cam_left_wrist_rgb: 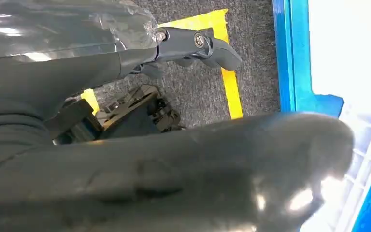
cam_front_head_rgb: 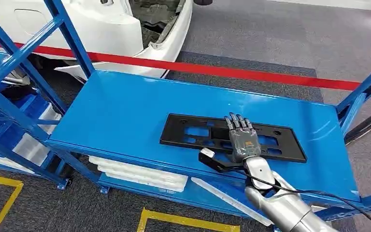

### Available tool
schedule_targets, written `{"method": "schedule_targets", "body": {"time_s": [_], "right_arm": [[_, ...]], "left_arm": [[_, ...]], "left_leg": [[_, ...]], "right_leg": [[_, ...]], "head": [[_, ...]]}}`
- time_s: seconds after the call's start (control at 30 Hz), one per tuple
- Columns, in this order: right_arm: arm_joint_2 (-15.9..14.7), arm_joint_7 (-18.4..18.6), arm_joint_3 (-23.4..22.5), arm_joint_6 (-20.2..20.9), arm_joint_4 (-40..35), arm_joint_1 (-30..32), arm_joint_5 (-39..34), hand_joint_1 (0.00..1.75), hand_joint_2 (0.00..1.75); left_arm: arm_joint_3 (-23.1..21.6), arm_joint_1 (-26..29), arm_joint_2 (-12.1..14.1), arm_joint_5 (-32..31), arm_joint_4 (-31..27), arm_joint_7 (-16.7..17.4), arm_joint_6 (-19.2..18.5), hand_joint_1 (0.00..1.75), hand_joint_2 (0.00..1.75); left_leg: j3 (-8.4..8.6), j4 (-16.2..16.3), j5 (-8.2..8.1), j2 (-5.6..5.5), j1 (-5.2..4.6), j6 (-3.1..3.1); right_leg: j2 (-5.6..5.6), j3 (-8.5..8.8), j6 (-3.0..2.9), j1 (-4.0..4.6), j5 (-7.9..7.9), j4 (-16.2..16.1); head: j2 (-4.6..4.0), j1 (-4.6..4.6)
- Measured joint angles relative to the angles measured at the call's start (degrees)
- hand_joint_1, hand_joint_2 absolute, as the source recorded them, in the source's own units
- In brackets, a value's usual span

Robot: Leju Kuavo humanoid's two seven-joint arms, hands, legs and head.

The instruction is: Take the parts from the cabinet and place them on the table.

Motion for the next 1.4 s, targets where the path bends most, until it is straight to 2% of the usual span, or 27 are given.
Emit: {"method": "schedule_targets", "body": {"time_s": [0.13,0.17,0.7,1.07,1.2,1.4], "right_arm": [[0.31,-0.88,0.00,-0.96,1.93,-0.31,-0.68,0.00,1.75],[0.46,-1.77,0.00,-1.29,3.21,-0.76,-1.90,1.75,1.75],[0.55,-2.12,-0.02,-3.41,5.18,0.04,-3.65,1.75,1.75],[0.33,-1.70,-0.90,-9.73,4.35,1.16,-3.54,1.75,1.75],[0.26,-1.55,-1.75,-10.25,3.47,1.68,-3.12,1.75,1.75],[0.18,-1.03,-4.26,-15.56,-1.11,3.87,0.81,1.75,1.75]], "left_arm": [[0.00,0.01,0.00,0.09,0.00,0.00,0.07,0.00,0.00],[0.00,0.01,0.00,0.11,0.00,0.00,0.07,0.00,0.00],[0.00,-0.01,0.00,0.11,0.00,0.00,0.07,0.00,0.00],[0.00,0.04,0.00,0.57,0.00,-0.42,-0.07,0.00,0.00],[0.00,0.06,0.00,0.63,0.00,-0.42,-0.07,0.00,0.00],[0.00,0.31,0.00,0.96,0.00,-0.42,0.17,0.00,0.00]], "left_leg": [[0.24,0.00,-0.02,0.01,0.00,0.01],[0.44,0.00,-0.03,0.02,0.00,0.03],[0.48,0.01,-0.05,0.02,0.00,0.07],[0.46,0.01,-0.06,0.01,0.00,0.07],[0.46,0.02,-0.06,0.02,0.00,0.08],[0.43,0.02,-0.07,0.01,0.00,0.09]], "right_leg": [[0.00,0.23,0.00,0.00,-0.01,-0.03],[0.00,0.41,0.01,0.01,-0.01,-0.04],[0.01,0.48,0.02,-0.01,0.00,-0.06],[0.01,0.48,0.02,0.00,0.00,-0.07],[0.01,0.48,0.02,0.00,0.00,-0.08],[0.00,0.46,0.02,0.00,-0.01,-0.08]], "head": [[0.00,0.00],[0.00,0.00],[0.00,-0.07],[0.00,-0.07],[0.00,-0.07],[0.00,-0.07]]}}
